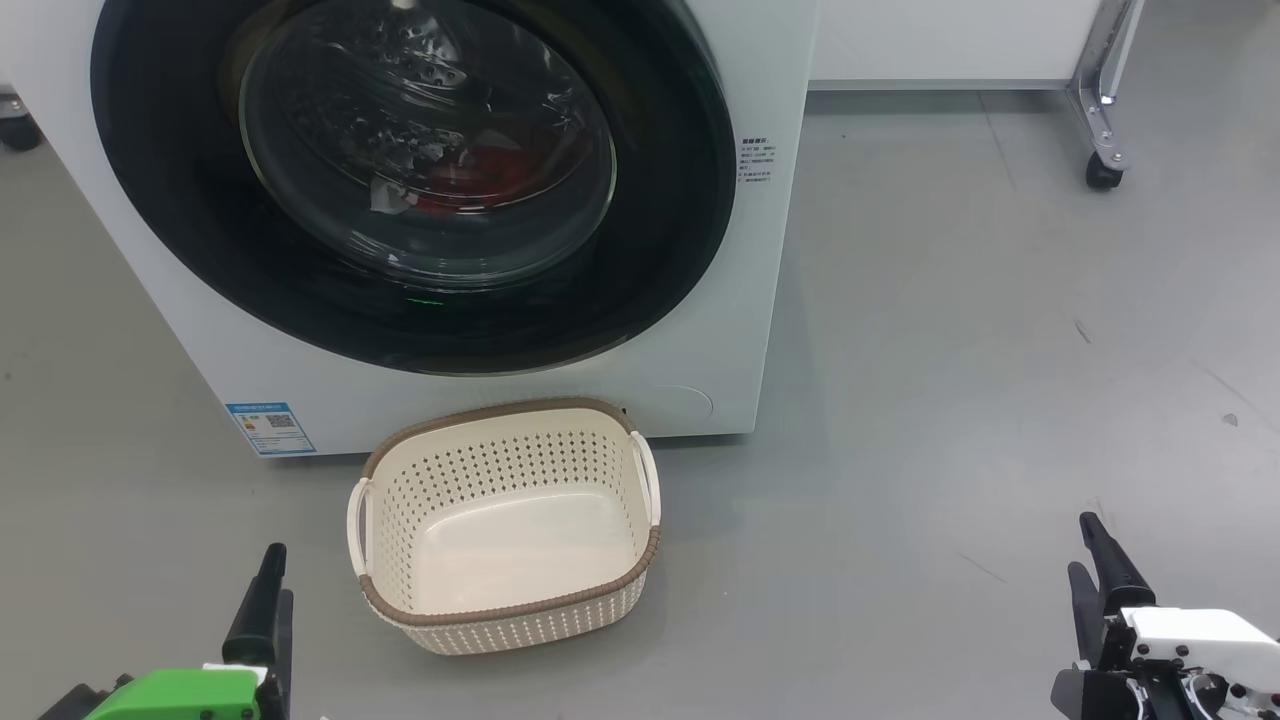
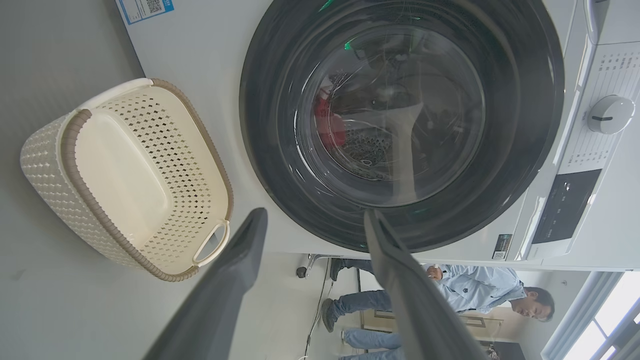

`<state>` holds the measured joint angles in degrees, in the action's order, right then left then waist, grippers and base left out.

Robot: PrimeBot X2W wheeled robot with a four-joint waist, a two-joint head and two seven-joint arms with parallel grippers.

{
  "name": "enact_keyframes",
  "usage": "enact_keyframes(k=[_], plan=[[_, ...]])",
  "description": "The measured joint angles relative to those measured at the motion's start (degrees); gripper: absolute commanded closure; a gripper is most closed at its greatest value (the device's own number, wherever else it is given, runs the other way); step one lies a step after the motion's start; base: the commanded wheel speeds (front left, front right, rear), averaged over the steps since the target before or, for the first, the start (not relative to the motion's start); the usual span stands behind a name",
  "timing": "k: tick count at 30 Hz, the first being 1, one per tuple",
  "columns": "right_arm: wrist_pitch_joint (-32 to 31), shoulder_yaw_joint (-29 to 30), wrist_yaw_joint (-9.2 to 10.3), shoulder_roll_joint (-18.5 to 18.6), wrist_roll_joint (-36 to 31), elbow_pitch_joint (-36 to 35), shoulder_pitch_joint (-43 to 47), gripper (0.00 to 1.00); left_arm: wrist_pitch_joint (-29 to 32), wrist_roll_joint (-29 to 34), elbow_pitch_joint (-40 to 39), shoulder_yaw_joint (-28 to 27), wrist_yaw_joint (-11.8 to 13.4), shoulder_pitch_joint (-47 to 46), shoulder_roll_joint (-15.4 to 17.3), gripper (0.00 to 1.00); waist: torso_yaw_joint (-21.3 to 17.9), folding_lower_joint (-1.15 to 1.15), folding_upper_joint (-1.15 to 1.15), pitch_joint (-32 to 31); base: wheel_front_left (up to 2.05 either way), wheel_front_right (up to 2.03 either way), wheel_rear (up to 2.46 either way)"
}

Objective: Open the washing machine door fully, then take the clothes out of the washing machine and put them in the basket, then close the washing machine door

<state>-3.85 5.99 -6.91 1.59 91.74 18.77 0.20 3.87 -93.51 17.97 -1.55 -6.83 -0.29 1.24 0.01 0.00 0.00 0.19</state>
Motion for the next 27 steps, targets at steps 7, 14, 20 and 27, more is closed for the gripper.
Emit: enact_keyframes(k=[7, 14, 20, 27], plan=[[1.7, -1.1, 0.00, 1.1, -3.5, -0.4, -0.1, 0.00, -2.0, 3.8, -0.9, 1.5, 0.0, -0.1, 0.4, 0.00, 0.0, 0.00, 0.00, 0.0, 0.00, 0.00, 0.00], [3.7, -3.0, -0.01, 3.3, -9.9, -0.8, -0.5, 0.00, -4.0, 10.4, -1.2, 2.7, 0.0, -0.9, 2.1, 0.00, 0.0, 0.00, 0.00, 0.0, 0.00, 0.00, 0.00], [5.0, -5.1, 0.02, 5.1, -16.6, -1.1, -1.0, 0.00, -5.3, 17.0, -1.7, 4.4, 0.4, -1.3, 3.5, 0.00, 0.1, 0.00, 0.00, -0.1, 0.00, 0.00, 0.00], [6.2, -7.9, 1.11, 6.5, -24.5, -1.3, -1.5, 0.00, -6.6, 24.2, -2.1, 6.8, 1.6, -1.6, 4.3, 0.00, 0.3, 0.00, 0.00, -0.2, 0.00, 0.00, 0.00]])
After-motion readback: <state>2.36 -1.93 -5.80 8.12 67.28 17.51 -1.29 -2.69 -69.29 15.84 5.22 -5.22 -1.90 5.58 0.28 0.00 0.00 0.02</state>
